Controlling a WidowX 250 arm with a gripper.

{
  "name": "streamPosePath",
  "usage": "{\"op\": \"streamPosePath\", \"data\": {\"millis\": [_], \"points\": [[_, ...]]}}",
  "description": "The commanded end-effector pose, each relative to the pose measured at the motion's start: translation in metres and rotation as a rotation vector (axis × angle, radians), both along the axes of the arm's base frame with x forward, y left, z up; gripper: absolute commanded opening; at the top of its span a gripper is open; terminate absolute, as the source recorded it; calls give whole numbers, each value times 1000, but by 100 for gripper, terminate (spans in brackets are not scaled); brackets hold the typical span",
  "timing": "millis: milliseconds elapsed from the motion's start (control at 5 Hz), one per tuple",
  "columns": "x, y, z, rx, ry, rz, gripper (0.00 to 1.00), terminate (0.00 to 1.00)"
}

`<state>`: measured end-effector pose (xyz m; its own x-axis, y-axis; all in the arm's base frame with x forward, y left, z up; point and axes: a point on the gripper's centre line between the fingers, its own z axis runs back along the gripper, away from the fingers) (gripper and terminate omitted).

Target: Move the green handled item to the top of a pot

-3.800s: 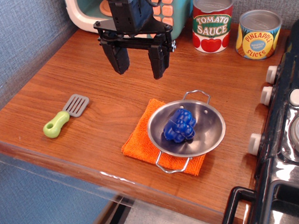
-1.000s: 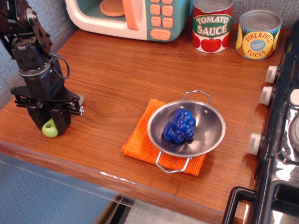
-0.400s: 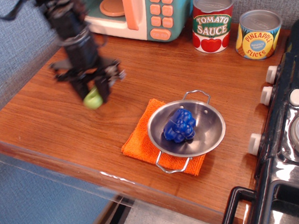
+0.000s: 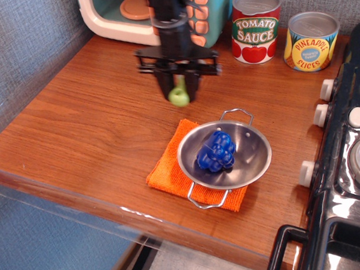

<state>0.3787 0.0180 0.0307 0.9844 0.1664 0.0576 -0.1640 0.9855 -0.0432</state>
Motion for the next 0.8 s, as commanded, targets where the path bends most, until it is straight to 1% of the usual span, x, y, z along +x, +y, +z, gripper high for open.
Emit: {"op": "streamPosePath", "data": {"millis": [0,200,400,600], "points": [[45,-44,10,25,-63,-62,0,0],[48,-57,8,41,-59,-104,0,0],[45,-56,13,39,-81,-114,0,0],[41,-51,20,37,-94,-84,0,0]]}}
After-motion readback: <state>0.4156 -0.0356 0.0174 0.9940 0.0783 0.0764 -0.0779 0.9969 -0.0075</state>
